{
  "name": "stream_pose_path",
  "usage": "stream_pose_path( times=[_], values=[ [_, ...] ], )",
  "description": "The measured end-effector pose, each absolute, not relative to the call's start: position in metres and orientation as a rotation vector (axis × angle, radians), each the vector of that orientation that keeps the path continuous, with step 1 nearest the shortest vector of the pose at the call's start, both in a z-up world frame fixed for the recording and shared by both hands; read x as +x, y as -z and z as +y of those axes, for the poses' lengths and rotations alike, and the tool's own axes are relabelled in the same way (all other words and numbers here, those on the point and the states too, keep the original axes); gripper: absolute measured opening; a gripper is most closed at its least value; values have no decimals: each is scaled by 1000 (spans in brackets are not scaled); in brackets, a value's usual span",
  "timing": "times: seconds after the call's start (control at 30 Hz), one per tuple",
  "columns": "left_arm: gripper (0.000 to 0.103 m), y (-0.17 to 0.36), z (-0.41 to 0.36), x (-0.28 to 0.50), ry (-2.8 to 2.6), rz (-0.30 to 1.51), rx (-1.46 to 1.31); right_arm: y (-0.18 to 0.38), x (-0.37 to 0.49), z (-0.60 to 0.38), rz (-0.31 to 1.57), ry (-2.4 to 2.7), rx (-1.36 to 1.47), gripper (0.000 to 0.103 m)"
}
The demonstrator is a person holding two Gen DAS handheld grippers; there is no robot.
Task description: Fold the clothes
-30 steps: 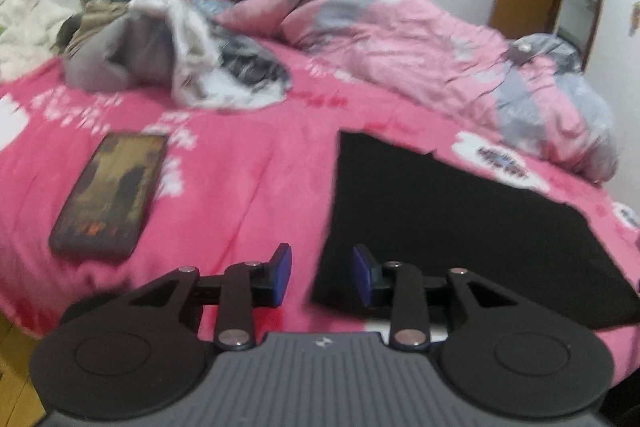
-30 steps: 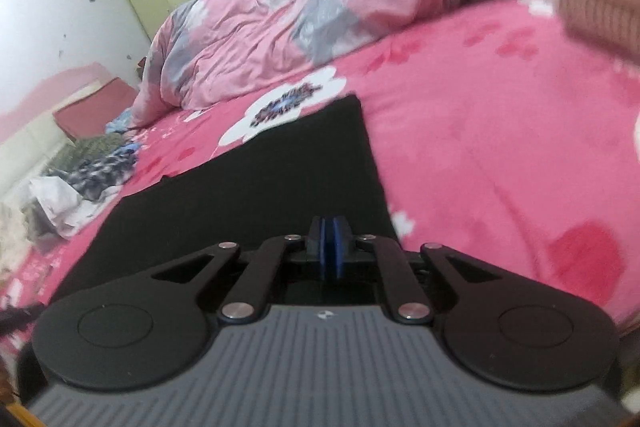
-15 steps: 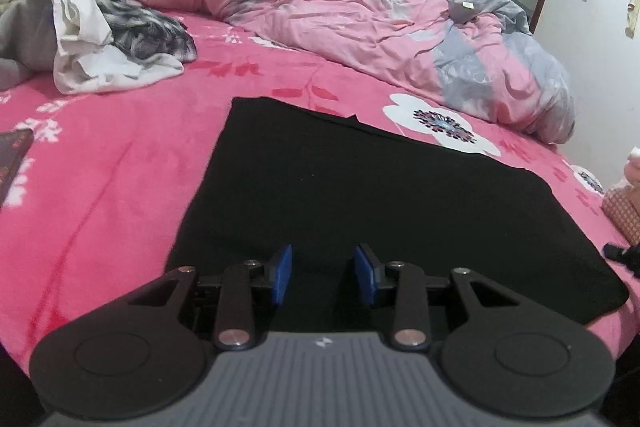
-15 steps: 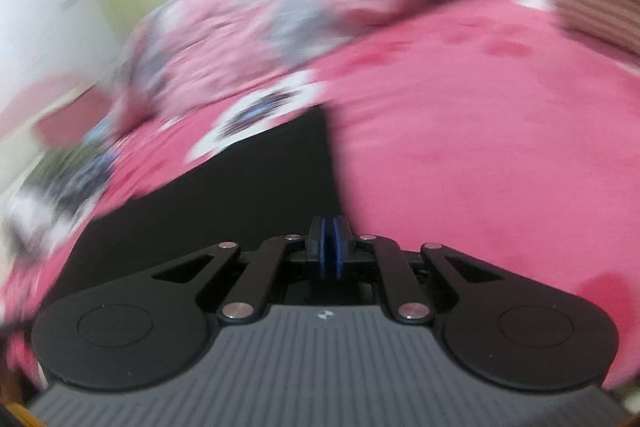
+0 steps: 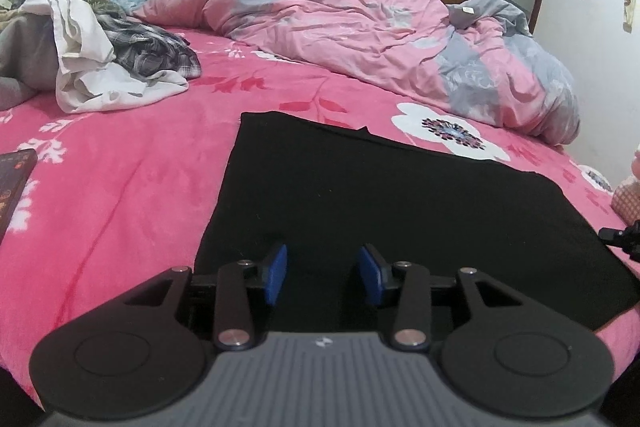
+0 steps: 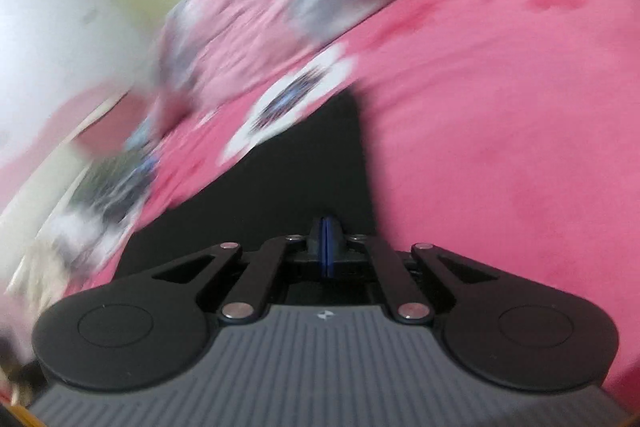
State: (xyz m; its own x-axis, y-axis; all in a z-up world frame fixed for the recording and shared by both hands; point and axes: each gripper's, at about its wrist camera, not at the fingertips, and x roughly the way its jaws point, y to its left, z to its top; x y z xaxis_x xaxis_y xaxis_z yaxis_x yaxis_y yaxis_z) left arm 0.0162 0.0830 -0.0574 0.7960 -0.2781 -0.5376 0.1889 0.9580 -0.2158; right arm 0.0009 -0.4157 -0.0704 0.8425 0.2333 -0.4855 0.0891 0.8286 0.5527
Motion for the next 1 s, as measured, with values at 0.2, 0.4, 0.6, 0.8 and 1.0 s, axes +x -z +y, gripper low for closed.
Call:
stream_pose_path(
  times=[0.2,0.4,0.6,0.8,1.0],
  values=[
    [44,59,86,22,257,594,-176,54,21,-367,648,-303,522,5],
    [44,62,89,24,271,586,-186,81,59,-425,670,-189,846,0],
    [46,63,90,25,290,584,-176,62,68,-443,615,-145,903,5],
    [51,64,89,25,299,579,-172,84,117,-415,814,-296,982,0],
    [54,63,90,25,317,578,-177,66,128,-373,875,-365,834,6]
  ],
)
